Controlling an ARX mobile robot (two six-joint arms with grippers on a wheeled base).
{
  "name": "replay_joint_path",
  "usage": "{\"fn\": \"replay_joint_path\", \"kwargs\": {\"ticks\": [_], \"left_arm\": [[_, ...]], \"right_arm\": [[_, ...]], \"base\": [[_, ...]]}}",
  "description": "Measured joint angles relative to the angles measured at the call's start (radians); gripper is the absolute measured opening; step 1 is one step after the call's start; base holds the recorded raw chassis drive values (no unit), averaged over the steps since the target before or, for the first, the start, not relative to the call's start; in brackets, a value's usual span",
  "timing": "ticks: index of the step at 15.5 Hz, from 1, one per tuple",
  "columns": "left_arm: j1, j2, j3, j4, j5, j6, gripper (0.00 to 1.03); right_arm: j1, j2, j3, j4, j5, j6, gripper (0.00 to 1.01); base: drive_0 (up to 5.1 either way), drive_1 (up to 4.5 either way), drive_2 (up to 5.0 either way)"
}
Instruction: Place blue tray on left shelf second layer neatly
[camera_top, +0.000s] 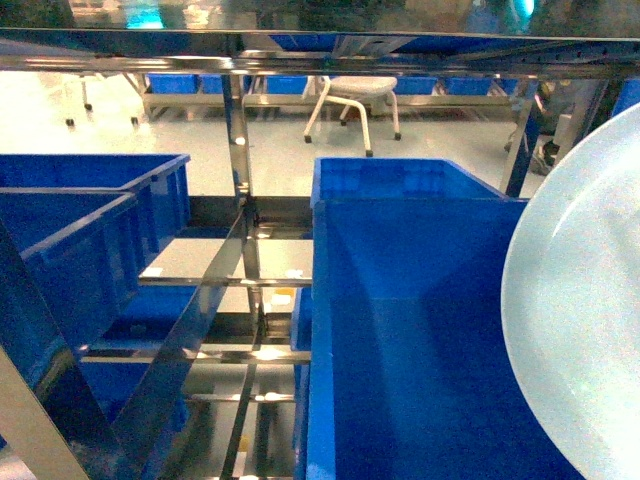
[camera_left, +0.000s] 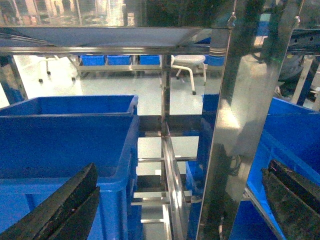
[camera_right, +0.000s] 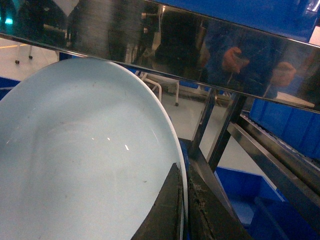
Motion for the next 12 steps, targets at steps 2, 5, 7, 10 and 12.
{"fn": "replay_joint_path", "kwargs": {"ticks": [2,5,7,10,12], "left_arm": [[0.0,0.0,0.0,0.0,0.0,0.0,0.98],[0.0,0.0,0.0,0.0,0.0,0.0,0.98],[0.0,0.0,0.0,0.0,0.0,0.0,0.98],[0.0,0.0,0.0,0.0,0.0,0.0,0.98],[0.0,0.0,0.0,0.0,0.0,0.0,0.98]], "right_arm": [[0.001,0.097,0.0,0.098,0.0,0.0,0.02],[0.0,0.199,0.0,0.197,0.0,0.002,0.02],[-0.001,0.26,0.0,0.226,-0.002,0.003,0.02],[-0.008,0.348,0.0,0.318,-0.01,0.009,0.02],[-0.027,0.507,0.0,0.489,-0.024,0.011,0.02]], "base": [[0.0,0.0,0.0],[0.0,0.0,0.0],[0.0,0.0,0.0],[0.0,0.0,0.0],[0.0,0.0,0.0]]}}
